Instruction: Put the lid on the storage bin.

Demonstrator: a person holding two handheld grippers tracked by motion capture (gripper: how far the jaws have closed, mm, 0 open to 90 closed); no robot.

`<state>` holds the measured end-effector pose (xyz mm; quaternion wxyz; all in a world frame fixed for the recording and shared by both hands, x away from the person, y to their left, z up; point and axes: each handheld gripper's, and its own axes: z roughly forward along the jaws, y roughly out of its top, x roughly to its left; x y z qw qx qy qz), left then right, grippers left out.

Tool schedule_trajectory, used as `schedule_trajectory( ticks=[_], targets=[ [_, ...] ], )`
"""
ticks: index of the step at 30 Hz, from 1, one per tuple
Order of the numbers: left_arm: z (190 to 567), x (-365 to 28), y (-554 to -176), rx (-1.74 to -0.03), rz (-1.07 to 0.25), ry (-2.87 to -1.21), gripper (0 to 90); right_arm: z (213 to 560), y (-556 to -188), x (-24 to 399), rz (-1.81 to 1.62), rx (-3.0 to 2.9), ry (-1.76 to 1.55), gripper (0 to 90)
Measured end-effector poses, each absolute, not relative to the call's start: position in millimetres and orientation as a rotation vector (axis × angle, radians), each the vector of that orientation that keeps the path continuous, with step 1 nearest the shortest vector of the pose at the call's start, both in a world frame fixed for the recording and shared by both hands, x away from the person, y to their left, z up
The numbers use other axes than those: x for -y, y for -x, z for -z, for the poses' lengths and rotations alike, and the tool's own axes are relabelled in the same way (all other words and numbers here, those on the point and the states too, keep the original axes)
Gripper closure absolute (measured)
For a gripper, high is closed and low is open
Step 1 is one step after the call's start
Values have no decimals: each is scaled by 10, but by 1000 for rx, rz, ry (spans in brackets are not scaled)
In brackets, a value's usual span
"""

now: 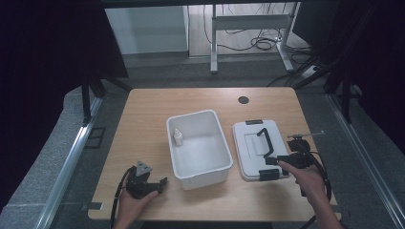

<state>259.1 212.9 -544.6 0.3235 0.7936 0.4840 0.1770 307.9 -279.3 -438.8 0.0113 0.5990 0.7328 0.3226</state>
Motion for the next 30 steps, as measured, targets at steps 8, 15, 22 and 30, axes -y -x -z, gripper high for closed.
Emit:
schedule_trajectory(
  ticks=[8, 15, 22, 30],
  targets=[
    [5446, -2130, -2588, -1270, -464, -2082, 136, 4246, -3170, 2808, -1022, -2247, -1889, 396],
    [5446, -2130, -2588, -1270, -464, -2082, 136, 4160, -3270, 2821, -1022, -2242, -1907, 395],
    [5446, -2131, -2586, -1269, -463, -2082, 135, 4153, -3380, 2841, -974, -2241, -1945, 395],
    [5446, -2132, -2584, -1269, -463, -2082, 135, 4153, -3507, 2806, -936, -2266, -1964, 395]
  ],
)
